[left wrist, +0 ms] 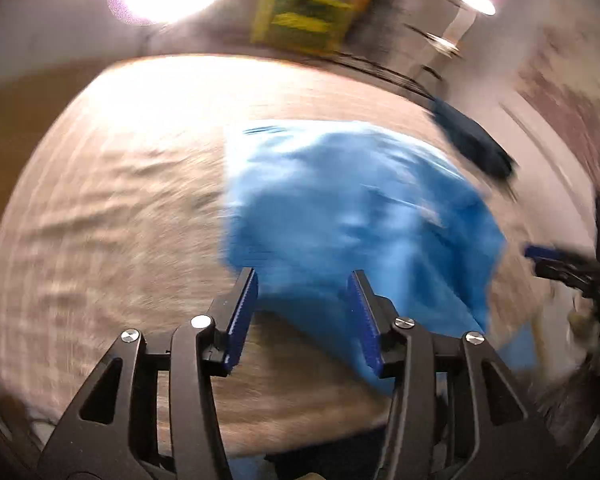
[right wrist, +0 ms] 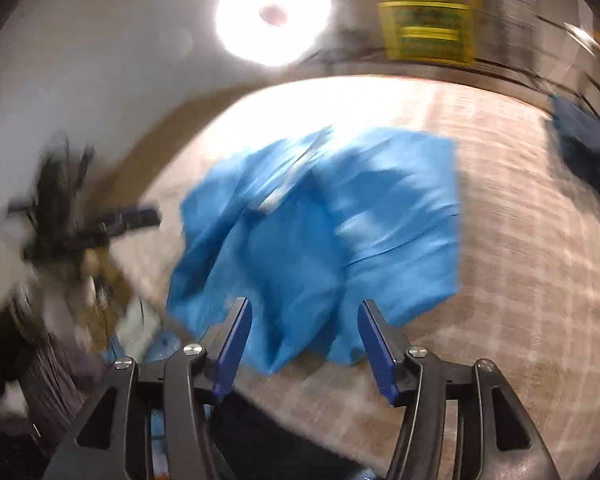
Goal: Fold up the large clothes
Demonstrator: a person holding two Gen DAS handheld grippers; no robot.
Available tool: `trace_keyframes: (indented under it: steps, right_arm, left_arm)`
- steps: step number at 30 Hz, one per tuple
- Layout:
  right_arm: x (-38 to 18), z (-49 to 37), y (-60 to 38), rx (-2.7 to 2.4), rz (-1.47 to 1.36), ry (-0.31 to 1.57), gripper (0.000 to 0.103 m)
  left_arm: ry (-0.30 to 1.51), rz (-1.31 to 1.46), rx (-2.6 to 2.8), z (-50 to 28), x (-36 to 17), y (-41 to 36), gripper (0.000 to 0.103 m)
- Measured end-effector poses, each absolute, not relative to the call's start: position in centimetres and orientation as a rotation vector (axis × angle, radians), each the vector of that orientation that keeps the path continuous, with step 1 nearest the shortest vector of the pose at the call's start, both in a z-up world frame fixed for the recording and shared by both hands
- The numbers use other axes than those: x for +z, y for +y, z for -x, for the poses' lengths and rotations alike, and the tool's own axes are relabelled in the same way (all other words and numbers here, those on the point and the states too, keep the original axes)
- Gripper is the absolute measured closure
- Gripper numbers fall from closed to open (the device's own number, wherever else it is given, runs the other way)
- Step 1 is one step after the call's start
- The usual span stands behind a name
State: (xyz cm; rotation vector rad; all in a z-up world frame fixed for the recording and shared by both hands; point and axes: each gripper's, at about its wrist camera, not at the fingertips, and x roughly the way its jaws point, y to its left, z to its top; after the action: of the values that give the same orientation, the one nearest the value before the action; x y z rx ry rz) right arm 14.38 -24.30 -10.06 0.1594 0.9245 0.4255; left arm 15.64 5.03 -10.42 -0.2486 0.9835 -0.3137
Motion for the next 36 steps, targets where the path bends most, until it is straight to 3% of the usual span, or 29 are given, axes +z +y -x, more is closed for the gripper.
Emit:
trace_keyframes:
  steps: [4,8,12,13,15,16,17,19,25,27,28,29,34,36]
  right_arm:
    - [-12.5,-16.1,-29.9,0.226,-0.330,0.923,0.038]
    - [-16.8,-17.1,-33.5,0.213,-0.544,0.992,0.031]
    - [-18.3,-18.1,-33.6,0.253,-0.633,0.975,0.029]
    - [-18.3,-17.9,-33.5,0.271,-0.644,0.973,0.032]
    - [-18.4,-18.7,-32.9,0.321,-0.661,0.982,0.053]
    - [-18.5,-18.9,-32.1,0.334,-0.652,0.984,0.086]
    - [-18.1,-19.0,-31.6,0.355,-0.638,0.995,0.100]
    - [-16.2,-18.5,-30.6,0.350,-0.562,0.987,0.103]
    - [-17.3,-18.9,-29.2,0.256,-0.396,1.058,0.103]
    - [-16.9,-18.6,-28.6,0.219,-0.331,1.058,0.091]
    - [-16.2,-18.3,-28.5,0.194,-0.273,1.044,0.075]
    - [-15.2,-17.9,-28.3,0.170,-0.232,1.010,0.071]
    - [-9.3,-15.3,-28.6,0.345,-0.280,0.813,0.068]
    - [-8.6,-15.2,-27.5,0.476,-0.284,0.804,0.047]
  left_arm:
    - [1.137,0.542,-0.280,-18.1,-15.5,9.0,0.052]
    - [1.152,0.745,-0.293,-19.4,-17.9,10.3,0.052]
    - [1.130,0.781,-0.326,-20.4,-17.7,10.4,0.055]
    - [1.122,0.783,-0.344,-20.6,-17.6,10.1,0.071]
    - [1.131,0.738,-0.341,-21.3,-17.1,9.4,0.096]
    - [1.123,0.702,-0.327,-21.3,-16.6,8.9,0.101]
    - [1.103,0.671,-0.317,-21.0,-15.7,8.7,0.102]
    - [1.085,0.570,-0.287,-20.5,-14.3,8.1,0.102]
    - [1.118,0.478,-0.240,-20.6,-15.7,7.1,0.102]
    - [1.105,0.435,-0.215,-20.6,-14.8,6.9,0.098]
    - [1.082,0.415,-0.201,-20.5,-13.9,6.9,0.095]
    - [1.040,0.387,-0.174,-20.2,-12.7,7.0,0.093]
    - [0.907,0.365,-0.278,-18.2,-8.0,4.8,0.093]
    - [0.933,0.415,-0.416,-17.8,-7.8,2.1,0.085]
